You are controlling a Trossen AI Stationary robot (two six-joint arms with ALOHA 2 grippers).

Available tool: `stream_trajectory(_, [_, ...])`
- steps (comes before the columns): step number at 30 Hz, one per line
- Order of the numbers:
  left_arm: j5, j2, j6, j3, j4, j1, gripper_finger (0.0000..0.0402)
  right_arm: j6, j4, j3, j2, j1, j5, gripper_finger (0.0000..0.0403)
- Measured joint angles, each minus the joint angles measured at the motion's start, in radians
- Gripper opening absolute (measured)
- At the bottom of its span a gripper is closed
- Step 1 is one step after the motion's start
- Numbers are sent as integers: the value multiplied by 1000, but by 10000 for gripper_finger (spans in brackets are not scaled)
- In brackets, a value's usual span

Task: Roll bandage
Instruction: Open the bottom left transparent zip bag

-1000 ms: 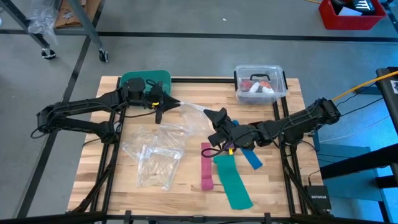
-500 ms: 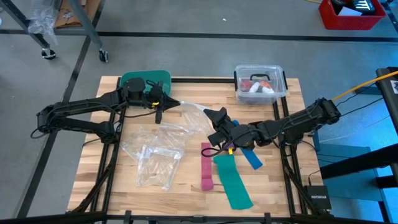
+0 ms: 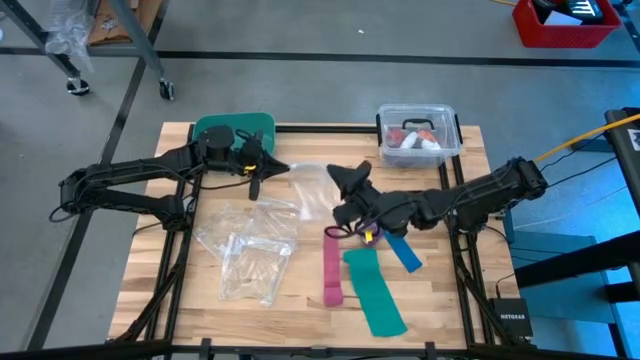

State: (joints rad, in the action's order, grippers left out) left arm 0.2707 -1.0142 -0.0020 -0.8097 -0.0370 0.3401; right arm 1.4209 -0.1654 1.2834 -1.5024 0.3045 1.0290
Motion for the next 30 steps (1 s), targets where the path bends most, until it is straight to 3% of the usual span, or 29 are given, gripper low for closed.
stream_trajectory(4, [0, 0, 2, 0, -35, 0, 0, -87, 15, 62, 0, -6, -1, 77])
stream_trajectory(11, [0, 0, 13, 0, -71, 0, 0, -98, 16, 111, 0, -8, 8, 112])
stream_trajectory(15, [0, 0, 42, 0, -89, -14, 0, -300, 37, 112, 1, -47, -37, 119])
stream_trajectory(18, [0, 0, 79, 0, -89, -38, 0, -507, 127, 112, 1, -97, -187, 116])
stream_trajectory(23, [0, 0, 108, 0, -89, -69, 0, -844, 222, 112, -9, -206, -640, 111])
stream_trajectory(30, [-1, 0, 107, 0, -92, -95, 0, -1001, 241, 112, -52, -282, -795, 111])
